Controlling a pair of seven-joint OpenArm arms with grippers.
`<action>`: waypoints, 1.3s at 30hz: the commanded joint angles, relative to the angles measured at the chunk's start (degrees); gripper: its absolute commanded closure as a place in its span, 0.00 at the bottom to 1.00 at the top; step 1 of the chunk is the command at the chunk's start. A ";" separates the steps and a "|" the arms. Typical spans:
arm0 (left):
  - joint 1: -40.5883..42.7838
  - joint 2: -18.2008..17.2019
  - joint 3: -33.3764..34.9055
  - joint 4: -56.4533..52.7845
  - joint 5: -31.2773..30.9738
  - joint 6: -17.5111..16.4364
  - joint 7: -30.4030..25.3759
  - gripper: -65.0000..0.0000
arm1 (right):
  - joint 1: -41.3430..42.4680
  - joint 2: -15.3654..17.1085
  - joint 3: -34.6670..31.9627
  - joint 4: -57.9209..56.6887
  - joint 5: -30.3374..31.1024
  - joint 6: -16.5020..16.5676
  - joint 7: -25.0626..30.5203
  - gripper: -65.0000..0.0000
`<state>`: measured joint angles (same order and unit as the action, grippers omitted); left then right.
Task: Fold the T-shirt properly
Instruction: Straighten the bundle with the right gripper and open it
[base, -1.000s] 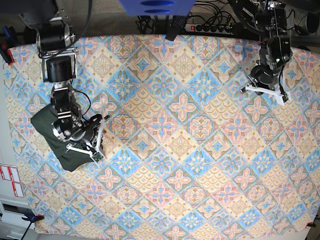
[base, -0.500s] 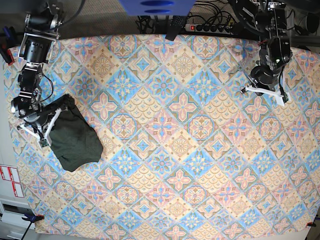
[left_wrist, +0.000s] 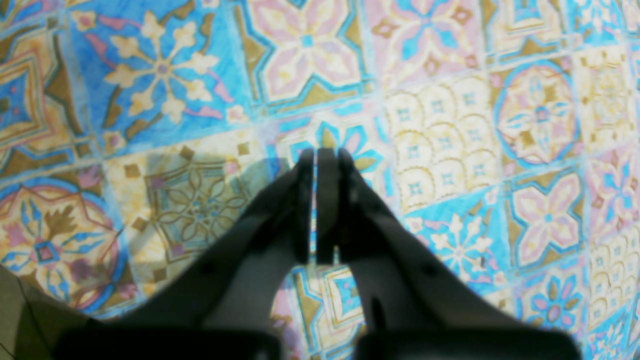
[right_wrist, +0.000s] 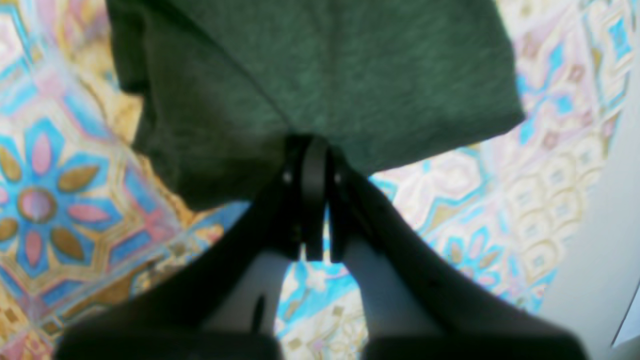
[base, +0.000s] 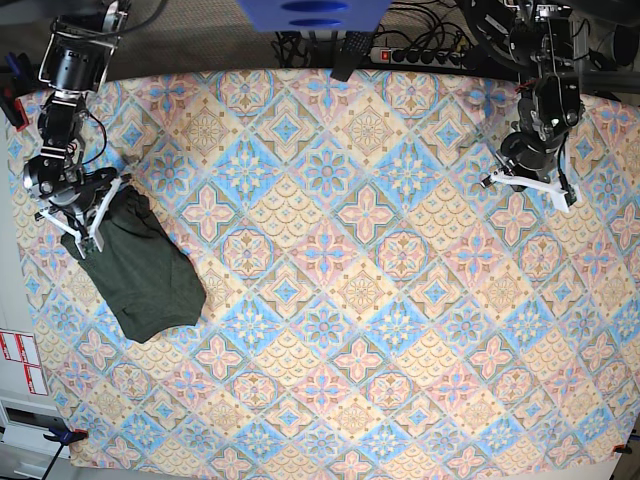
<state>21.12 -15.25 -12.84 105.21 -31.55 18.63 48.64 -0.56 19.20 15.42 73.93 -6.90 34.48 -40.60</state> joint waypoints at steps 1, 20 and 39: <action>-0.16 -0.71 -0.21 0.95 0.03 -0.22 -0.77 1.00 | 1.04 0.89 0.10 0.93 0.43 -0.15 0.91 1.00; -0.25 -0.71 -0.21 0.86 0.03 -0.22 -0.77 1.00 | -0.89 -3.33 -5.53 0.84 0.43 -0.15 0.91 1.00; -0.25 -0.71 -0.21 0.86 0.03 -0.22 -0.77 1.00 | -0.54 -5.88 -5.88 1.81 0.43 -0.15 0.56 1.00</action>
<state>21.10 -15.38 -12.84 105.19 -31.57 18.63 48.64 -1.78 13.15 9.69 74.74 -7.31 33.41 -40.38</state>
